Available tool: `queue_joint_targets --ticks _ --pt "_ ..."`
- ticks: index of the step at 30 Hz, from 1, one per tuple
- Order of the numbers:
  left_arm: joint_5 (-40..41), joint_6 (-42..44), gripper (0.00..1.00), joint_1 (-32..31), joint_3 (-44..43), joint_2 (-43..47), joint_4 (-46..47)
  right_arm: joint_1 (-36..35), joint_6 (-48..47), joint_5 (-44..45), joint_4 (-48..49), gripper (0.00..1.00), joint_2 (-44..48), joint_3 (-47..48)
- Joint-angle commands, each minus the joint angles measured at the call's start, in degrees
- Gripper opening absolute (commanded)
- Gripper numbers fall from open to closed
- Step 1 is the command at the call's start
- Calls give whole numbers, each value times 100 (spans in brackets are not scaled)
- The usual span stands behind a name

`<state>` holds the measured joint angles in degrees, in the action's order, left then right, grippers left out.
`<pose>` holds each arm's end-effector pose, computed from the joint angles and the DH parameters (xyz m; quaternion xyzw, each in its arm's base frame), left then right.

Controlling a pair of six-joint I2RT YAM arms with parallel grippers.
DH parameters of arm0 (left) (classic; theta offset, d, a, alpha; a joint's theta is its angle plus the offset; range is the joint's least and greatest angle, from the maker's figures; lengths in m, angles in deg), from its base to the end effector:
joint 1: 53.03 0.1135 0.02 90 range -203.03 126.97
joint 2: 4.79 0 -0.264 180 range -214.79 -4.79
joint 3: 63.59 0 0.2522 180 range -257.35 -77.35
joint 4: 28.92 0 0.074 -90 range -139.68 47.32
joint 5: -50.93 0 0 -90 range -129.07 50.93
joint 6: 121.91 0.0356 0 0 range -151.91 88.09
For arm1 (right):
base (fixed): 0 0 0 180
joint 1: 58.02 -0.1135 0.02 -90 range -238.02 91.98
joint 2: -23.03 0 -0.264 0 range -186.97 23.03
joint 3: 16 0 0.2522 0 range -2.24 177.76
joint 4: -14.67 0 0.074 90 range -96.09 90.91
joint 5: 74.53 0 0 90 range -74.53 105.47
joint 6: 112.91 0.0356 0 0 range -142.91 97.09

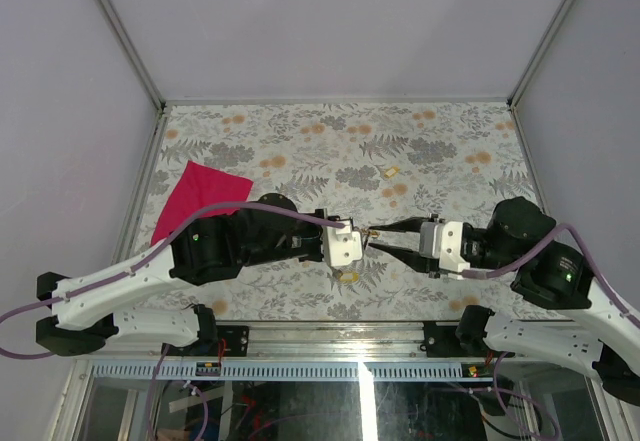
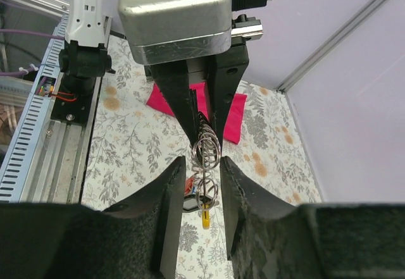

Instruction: Put the keys on the keyring

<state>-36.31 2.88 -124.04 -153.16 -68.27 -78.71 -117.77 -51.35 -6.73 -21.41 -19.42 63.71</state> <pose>0.0761 -0.2159 0.4166 0.6596 0.5154 -0.1508 0.5259 0.0553 0.1216 0.4466 -0.5766 0.3975 0.3189 0.6386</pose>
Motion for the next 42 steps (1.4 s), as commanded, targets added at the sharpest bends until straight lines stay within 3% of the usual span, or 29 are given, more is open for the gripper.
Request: queue_joint_targets --ticks 1,5,11,19,30,42 --pt "110 8 0 -38 -138 11 167 -21 -15 -46 348 41 95 -71" --pt "14 69 0 -63 -205 -17 116 -20 -75 97 69 48 -33 102" --pt "-17 226 0 -84 -276 -71 -26 -20 -16 -10 -578 49 -441 532" --pt "30 301 0 -115 -311 -22 -70 -20 183 41 -692 49 -517 492" --pt "110 300 0 -154 -280 -12 -97 -24 218 -199 -901 28 -672 634" --pt "180 262 0 -152 -224 -33 -92 -20 200 -587 -338 32 -348 322"
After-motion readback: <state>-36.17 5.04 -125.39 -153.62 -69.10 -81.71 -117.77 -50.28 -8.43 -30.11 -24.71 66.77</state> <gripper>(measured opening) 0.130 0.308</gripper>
